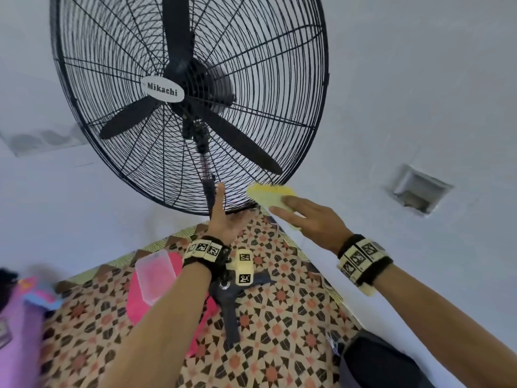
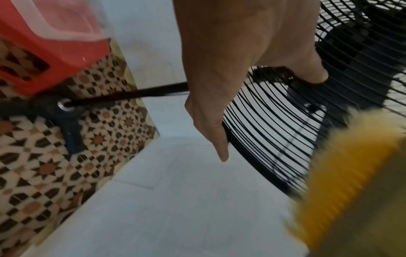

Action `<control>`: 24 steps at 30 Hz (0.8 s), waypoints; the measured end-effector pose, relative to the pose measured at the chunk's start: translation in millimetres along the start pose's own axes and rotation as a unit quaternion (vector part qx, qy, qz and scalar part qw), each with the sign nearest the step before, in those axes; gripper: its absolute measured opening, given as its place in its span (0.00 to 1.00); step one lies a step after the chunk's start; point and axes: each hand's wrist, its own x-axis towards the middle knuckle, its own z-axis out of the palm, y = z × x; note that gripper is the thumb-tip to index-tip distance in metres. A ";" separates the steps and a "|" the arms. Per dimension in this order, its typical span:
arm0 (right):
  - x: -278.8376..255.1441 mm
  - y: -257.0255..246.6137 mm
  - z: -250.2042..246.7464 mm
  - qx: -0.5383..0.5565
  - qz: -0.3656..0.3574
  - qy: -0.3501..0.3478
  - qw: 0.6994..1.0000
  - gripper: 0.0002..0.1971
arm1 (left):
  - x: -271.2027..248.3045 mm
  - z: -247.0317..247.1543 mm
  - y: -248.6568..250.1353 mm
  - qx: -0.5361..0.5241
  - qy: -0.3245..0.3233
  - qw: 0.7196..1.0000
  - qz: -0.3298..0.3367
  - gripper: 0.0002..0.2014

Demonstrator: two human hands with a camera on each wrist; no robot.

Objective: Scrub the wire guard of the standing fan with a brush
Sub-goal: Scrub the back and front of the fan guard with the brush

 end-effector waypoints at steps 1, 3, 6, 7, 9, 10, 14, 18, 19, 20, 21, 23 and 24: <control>-0.5 -1.1 -0.4 -0.004 -0.012 0.005 1.000 0.44 | -10.5 13.0 -2.9 -0.016 -0.004 1.000 -0.024 0.55; 1.8 -1.2 -2.2 0.010 -0.032 0.016 0.999 0.35 | -21.2 35.9 -11.9 -0.031 -0.020 0.998 -0.041 0.44; 2.1 10.3 0.3 0.044 -0.019 0.009 0.999 0.37 | -23.2 52.4 -14.9 -0.065 -0.009 0.997 -0.047 0.38; -2.9 17.6 3.8 0.045 -0.015 0.004 0.999 0.42 | -23.4 52.6 -13.5 -0.075 -0.010 0.995 -0.068 0.42; -15.2 28.3 9.3 0.046 0.001 -0.011 0.999 0.48 | -26.2 51.8 -10.6 -0.087 -0.027 0.993 -0.077 0.46; -21.0 31.1 11.1 0.045 0.010 -0.011 0.999 0.50 | -28.1 52.8 -10.3 -0.095 -0.040 0.992 -0.078 0.42; -21.1 20.1 10.3 0.029 -0.012 0.007 0.999 0.42 | -24.7 51.4 -12.0 -0.066 -0.034 0.996 -0.051 0.26; -8.9 21.5 5.5 0.047 -0.051 0.001 0.998 0.33 | -21.3 46.8 -9.9 -0.079 -0.032 0.994 -0.068 0.51; -13.9 31.1 8.8 0.046 -0.030 -0.009 0.998 0.41 | -16.4 41.9 -10.3 -0.095 -0.026 0.993 -0.071 0.54; -21.2 39.3 11.2 0.043 -0.006 -0.025 0.999 0.49 | -20.1 43.6 -10.5 -0.091 -0.011 0.994 -0.064 0.57; -27.7 44.2 10.3 0.043 0.016 -0.042 0.998 0.54 | -18.1 46.5 -9.7 -0.090 -0.015 0.994 -0.058 0.57; -32.5 40.0 4.9 0.044 0.033 -0.037 0.998 0.53 | -23.8 50.0 -11.7 -0.097 -0.017 0.994 -0.040 0.52; -28.5 32.0 0.8 0.041 0.022 -0.023 0.999 0.47 | -26.8 53.4 -11.9 -0.090 -0.011 0.995 -0.034 0.49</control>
